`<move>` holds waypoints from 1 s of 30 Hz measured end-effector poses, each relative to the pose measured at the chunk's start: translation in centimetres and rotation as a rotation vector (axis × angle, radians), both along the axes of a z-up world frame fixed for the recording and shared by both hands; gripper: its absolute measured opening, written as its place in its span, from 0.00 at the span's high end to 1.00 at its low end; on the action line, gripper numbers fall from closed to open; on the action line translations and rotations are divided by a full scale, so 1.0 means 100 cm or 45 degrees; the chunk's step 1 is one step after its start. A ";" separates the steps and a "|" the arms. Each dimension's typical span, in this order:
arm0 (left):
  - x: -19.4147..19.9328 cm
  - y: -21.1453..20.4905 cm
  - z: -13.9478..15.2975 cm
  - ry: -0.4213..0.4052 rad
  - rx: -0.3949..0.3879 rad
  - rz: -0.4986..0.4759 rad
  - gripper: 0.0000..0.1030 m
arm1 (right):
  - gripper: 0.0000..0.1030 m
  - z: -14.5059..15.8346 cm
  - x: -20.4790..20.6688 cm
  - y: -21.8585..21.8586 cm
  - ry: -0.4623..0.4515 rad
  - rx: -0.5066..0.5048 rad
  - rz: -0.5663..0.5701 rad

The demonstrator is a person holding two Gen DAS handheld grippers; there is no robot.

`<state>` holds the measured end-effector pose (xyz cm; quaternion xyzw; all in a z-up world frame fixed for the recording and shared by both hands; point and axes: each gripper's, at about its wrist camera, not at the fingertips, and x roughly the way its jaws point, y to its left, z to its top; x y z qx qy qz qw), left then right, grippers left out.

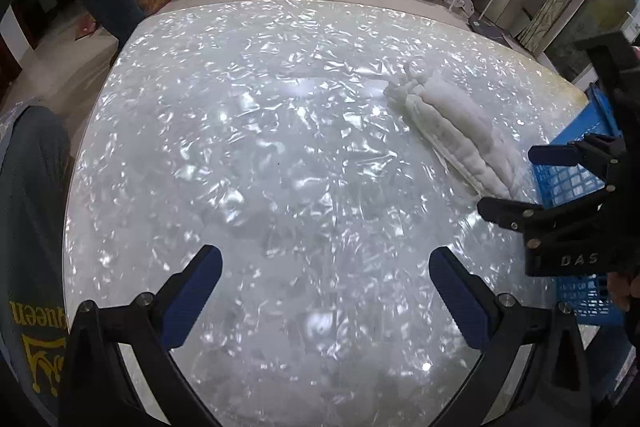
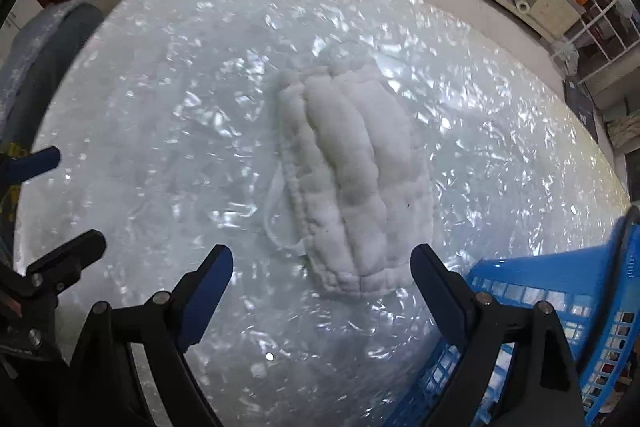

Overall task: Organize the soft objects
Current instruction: 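Move the right gripper to the white quilted towel and grasp its end, then lift the white quilted towel with the right gripper toward the basket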

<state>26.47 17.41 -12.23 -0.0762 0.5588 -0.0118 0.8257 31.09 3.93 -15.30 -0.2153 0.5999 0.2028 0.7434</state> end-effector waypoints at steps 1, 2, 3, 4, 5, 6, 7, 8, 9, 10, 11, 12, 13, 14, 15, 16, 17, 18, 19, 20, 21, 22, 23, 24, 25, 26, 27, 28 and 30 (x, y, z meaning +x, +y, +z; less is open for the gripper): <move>0.003 -0.001 -0.001 0.000 0.006 -0.001 0.00 | 0.15 -0.005 0.004 -0.001 0.016 -0.009 -0.027; 0.005 -0.001 -0.003 0.001 0.010 0.000 0.00 | 0.22 -0.009 0.008 -0.002 0.028 -0.011 -0.053; 0.007 -0.002 -0.005 0.003 0.010 0.000 0.00 | 0.25 -0.011 0.010 -0.003 0.031 -0.014 -0.075; 0.009 -0.002 -0.007 0.006 0.006 0.000 0.00 | 0.25 -0.013 0.014 -0.005 0.029 -0.016 -0.105; 0.010 -0.002 -0.009 0.008 0.005 0.001 0.00 | 0.25 -0.015 0.016 -0.006 0.032 -0.009 -0.121; 0.011 -0.002 -0.011 0.012 0.005 0.000 0.00 | 0.25 -0.016 0.017 -0.006 0.034 -0.010 -0.127; 0.012 -0.002 -0.013 0.014 0.007 0.000 0.00 | 0.26 -0.019 0.019 -0.006 0.039 -0.023 -0.132; 0.012 -0.001 -0.014 0.014 0.007 0.002 0.00 | 0.31 -0.022 0.019 -0.006 0.044 -0.031 -0.133; 0.012 -0.001 -0.015 0.014 0.003 0.005 0.00 | 0.36 -0.023 0.021 -0.005 0.045 -0.040 -0.133; 0.012 0.000 -0.016 0.014 -0.003 0.009 0.00 | 0.37 -0.025 0.021 -0.005 0.036 -0.060 -0.133; 0.011 0.001 -0.016 0.014 -0.006 0.011 0.00 | 0.38 -0.025 0.021 -0.005 0.029 -0.058 -0.136; 0.011 0.002 -0.017 0.014 -0.008 0.012 0.00 | 0.41 -0.026 0.021 -0.004 0.028 -0.060 -0.141; 0.011 0.003 -0.017 0.012 -0.006 0.014 0.00 | 0.42 -0.026 0.020 -0.004 0.024 -0.064 -0.146; 0.011 0.003 -0.017 0.011 -0.006 0.017 0.00 | 0.46 -0.028 0.017 -0.005 0.021 -0.065 -0.150; 0.011 0.004 -0.017 0.010 -0.010 0.019 0.00 | 0.50 -0.028 0.016 -0.006 0.016 -0.065 -0.141; 0.011 0.005 -0.018 0.010 -0.012 0.022 0.00 | 0.53 -0.029 0.013 -0.004 0.006 -0.069 -0.123; 0.010 0.006 -0.018 0.012 -0.010 0.025 0.00 | 0.61 -0.027 0.011 -0.004 -0.004 -0.077 -0.107; 0.010 0.006 -0.018 0.015 -0.006 0.026 0.00 | 0.71 -0.026 0.006 -0.001 -0.011 -0.083 -0.093; 0.009 0.006 -0.018 0.019 -0.002 0.027 0.00 | 0.74 -0.026 0.002 0.001 -0.023 -0.094 -0.076; 0.008 0.006 -0.018 0.023 0.005 0.028 0.00 | 0.77 -0.027 -0.002 0.003 -0.037 -0.100 -0.060; 0.007 0.006 -0.018 0.024 0.010 0.028 0.00 | 0.79 -0.028 -0.005 0.005 -0.050 -0.106 -0.043; 0.006 0.005 -0.016 0.024 0.017 0.029 0.00 | 0.79 -0.029 -0.008 0.006 -0.056 -0.107 -0.037; 0.003 0.005 -0.015 0.022 0.019 0.028 0.00 | 0.81 -0.029 -0.011 0.005 -0.054 -0.103 -0.033; 0.001 0.005 -0.012 0.020 0.021 0.027 0.00 | 0.81 -0.029 -0.014 0.004 -0.049 -0.091 -0.030; -0.001 0.005 -0.010 0.017 0.022 0.027 0.00 | 0.82 -0.027 -0.018 0.002 -0.039 -0.074 -0.030; -0.003 0.004 -0.007 0.012 0.026 0.028 0.00 | 0.82 -0.025 -0.024 0.001 -0.026 -0.053 -0.028; -0.006 0.004 -0.004 0.006 0.028 0.029 0.00 | 0.82 -0.022 -0.030 -0.002 -0.027 -0.046 -0.025; -0.009 0.003 0.001 0.000 0.030 0.032 0.00 | 0.82 -0.018 -0.038 -0.003 -0.034 -0.040 -0.015; -0.016 0.003 0.007 -0.010 0.026 0.037 0.00 | 0.82 -0.009 -0.051 -0.005 -0.040 -0.018 -0.004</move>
